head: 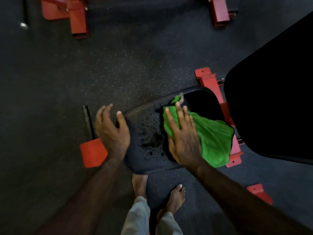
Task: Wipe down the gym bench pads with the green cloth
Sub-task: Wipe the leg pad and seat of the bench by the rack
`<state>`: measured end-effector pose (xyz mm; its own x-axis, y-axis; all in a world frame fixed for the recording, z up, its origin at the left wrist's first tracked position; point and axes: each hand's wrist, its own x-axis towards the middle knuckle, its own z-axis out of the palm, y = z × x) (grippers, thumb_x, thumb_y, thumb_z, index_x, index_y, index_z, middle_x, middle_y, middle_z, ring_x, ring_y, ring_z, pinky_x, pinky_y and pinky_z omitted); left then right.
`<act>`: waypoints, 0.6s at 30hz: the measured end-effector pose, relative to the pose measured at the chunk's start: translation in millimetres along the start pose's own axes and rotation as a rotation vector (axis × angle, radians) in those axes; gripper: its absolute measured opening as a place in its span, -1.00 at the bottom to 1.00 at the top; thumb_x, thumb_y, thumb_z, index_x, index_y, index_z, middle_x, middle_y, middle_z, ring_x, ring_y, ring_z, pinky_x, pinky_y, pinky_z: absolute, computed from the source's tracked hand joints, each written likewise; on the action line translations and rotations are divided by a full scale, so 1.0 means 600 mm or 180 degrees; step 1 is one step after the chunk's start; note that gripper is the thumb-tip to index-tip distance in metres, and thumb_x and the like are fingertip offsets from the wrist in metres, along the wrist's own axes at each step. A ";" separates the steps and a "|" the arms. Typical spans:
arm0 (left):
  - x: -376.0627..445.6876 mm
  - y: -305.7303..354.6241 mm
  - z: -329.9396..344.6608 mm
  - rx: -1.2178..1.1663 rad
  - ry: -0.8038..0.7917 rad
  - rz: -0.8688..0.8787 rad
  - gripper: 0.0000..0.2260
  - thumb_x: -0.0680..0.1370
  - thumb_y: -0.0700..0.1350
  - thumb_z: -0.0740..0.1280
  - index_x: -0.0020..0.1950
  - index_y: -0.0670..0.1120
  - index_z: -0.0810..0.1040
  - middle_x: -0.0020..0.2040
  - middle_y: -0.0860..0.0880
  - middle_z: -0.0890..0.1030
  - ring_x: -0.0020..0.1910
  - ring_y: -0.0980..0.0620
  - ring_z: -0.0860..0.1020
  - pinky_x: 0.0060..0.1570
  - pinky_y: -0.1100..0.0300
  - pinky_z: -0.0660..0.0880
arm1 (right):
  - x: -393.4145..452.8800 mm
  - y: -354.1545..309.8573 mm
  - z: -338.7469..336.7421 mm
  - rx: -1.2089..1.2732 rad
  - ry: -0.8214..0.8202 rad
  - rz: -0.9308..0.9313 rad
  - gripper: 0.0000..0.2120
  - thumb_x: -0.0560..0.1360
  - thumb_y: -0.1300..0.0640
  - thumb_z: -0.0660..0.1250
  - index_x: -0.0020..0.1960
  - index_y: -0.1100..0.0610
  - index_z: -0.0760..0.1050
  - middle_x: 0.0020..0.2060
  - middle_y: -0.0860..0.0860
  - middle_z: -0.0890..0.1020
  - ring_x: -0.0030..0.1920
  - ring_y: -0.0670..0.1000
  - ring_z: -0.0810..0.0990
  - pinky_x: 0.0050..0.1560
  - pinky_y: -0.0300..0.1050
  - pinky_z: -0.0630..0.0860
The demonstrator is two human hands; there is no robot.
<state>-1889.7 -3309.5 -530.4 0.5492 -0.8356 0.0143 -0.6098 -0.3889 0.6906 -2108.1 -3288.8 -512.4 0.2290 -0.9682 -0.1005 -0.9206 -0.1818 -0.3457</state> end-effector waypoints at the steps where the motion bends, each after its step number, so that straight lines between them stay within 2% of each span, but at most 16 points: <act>1: -0.001 -0.011 -0.004 0.0032 -0.0098 -0.0267 -0.71 0.70 -0.03 0.22 0.31 -0.15 0.58 0.29 -0.14 0.56 0.32 -0.10 0.49 0.26 0.18 0.33 | 0.001 0.008 -0.001 -0.0017 -0.0112 -0.0322 -0.10 0.45 0.16 0.28 0.70 -0.03 -0.01 0.69 0.08 -0.10 0.68 0.16 -0.11 0.62 0.21 0.08; 3: -0.012 -0.022 0.004 -0.0085 -0.0444 -0.0832 -0.64 0.74 0.04 0.12 0.15 -0.17 0.61 0.08 -0.11 0.62 0.13 -0.15 0.56 0.08 0.12 0.37 | 0.022 0.036 -0.010 -0.0062 -0.0025 -0.0328 -0.12 0.46 0.19 0.27 0.70 -0.03 0.00 0.69 0.11 -0.08 0.68 0.17 -0.05 0.61 0.21 0.12; 4: -0.017 -0.025 0.007 -0.0192 -0.0516 -0.0992 -0.57 0.74 0.10 0.08 0.08 -0.17 0.61 -0.01 -0.09 0.63 0.04 -0.16 0.58 0.02 0.06 0.40 | 0.042 0.047 -0.015 -0.0077 0.0095 -0.0028 -0.13 0.47 0.19 0.27 0.70 -0.03 0.00 0.69 0.14 -0.07 0.67 0.19 -0.01 0.61 0.22 0.13; 6: -0.026 -0.025 0.012 -0.0337 -0.0388 -0.1077 -0.49 0.71 0.17 0.03 0.03 -0.15 0.63 -0.05 -0.11 0.66 -0.02 -0.17 0.59 0.01 -0.06 0.48 | 0.083 0.054 -0.025 0.0060 0.0420 0.0798 -0.16 0.50 0.17 0.28 0.70 -0.03 -0.01 0.68 0.17 0.00 0.66 0.20 0.03 0.60 0.24 0.14; 8: -0.026 -0.025 0.015 -0.0368 -0.0216 -0.1141 -0.50 0.71 0.15 0.05 0.02 -0.16 0.65 -0.06 -0.14 0.67 -0.04 -0.16 0.59 0.01 -0.06 0.48 | 0.108 0.030 -0.021 0.0224 0.0638 0.1301 -0.20 0.53 0.12 0.24 0.70 -0.03 -0.01 0.67 0.17 0.06 0.65 0.20 0.07 0.61 0.23 0.13; 10: -0.027 -0.028 0.014 -0.0412 -0.0235 -0.1133 -0.50 0.71 0.16 0.04 -0.07 -0.14 0.62 -0.15 -0.08 0.64 -0.10 -0.14 0.58 -0.05 -0.03 0.45 | 0.095 -0.010 -0.005 0.0124 0.0504 0.1041 -0.18 0.52 0.11 0.25 0.70 -0.03 -0.04 0.67 0.19 0.03 0.65 0.21 0.06 0.63 0.19 0.07; 13: -0.026 -0.032 0.015 -0.0459 -0.0266 -0.1080 -0.48 0.68 0.20 0.02 -0.10 -0.13 0.60 -0.17 -0.07 0.63 -0.12 -0.14 0.57 -0.05 -0.06 0.47 | 0.044 -0.043 0.004 -0.0018 -0.0224 -0.0407 -0.16 0.52 0.11 0.25 0.70 -0.08 -0.07 0.69 0.14 -0.03 0.68 0.16 -0.03 0.65 0.11 -0.01; 15: -0.026 -0.037 0.017 -0.0455 -0.0228 -0.1042 -0.48 0.66 0.21 0.02 -0.08 -0.12 0.61 -0.15 -0.08 0.65 -0.13 -0.13 0.58 -0.02 -0.10 0.50 | 0.056 -0.013 -0.008 -0.0140 -0.0462 -0.0999 -0.18 0.52 0.11 0.20 0.70 -0.08 -0.06 0.68 0.11 0.02 0.67 0.13 0.01 0.65 0.08 -0.01; 16: -0.026 -0.039 0.019 -0.0452 -0.0215 -0.1008 -0.49 0.66 0.21 0.02 -0.10 -0.10 0.60 -0.17 -0.06 0.63 -0.15 -0.11 0.57 -0.03 -0.11 0.50 | 0.074 0.006 -0.011 -0.0198 -0.0383 -0.0938 -0.19 0.51 0.12 0.18 0.70 -0.07 -0.04 0.68 0.11 0.07 0.67 0.13 0.04 0.65 0.11 0.01; 18: -0.027 -0.039 0.020 -0.0438 -0.0190 -0.0928 -0.51 0.67 0.20 0.03 -0.15 -0.09 0.56 -0.24 -0.03 0.59 -0.21 -0.08 0.54 -0.09 -0.09 0.49 | 0.117 0.032 -0.018 -0.0104 0.0020 -0.0086 -0.21 0.51 0.17 0.21 0.70 -0.01 0.03 0.63 0.15 0.21 0.64 0.18 0.12 0.62 0.23 0.13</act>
<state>-1891.0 -3291.7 -555.4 0.6523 -0.7196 -0.2381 -0.3465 -0.5625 0.7507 -2113.0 -3362.2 -516.0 0.2519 -0.9640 -0.0856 -0.9240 -0.2132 -0.3175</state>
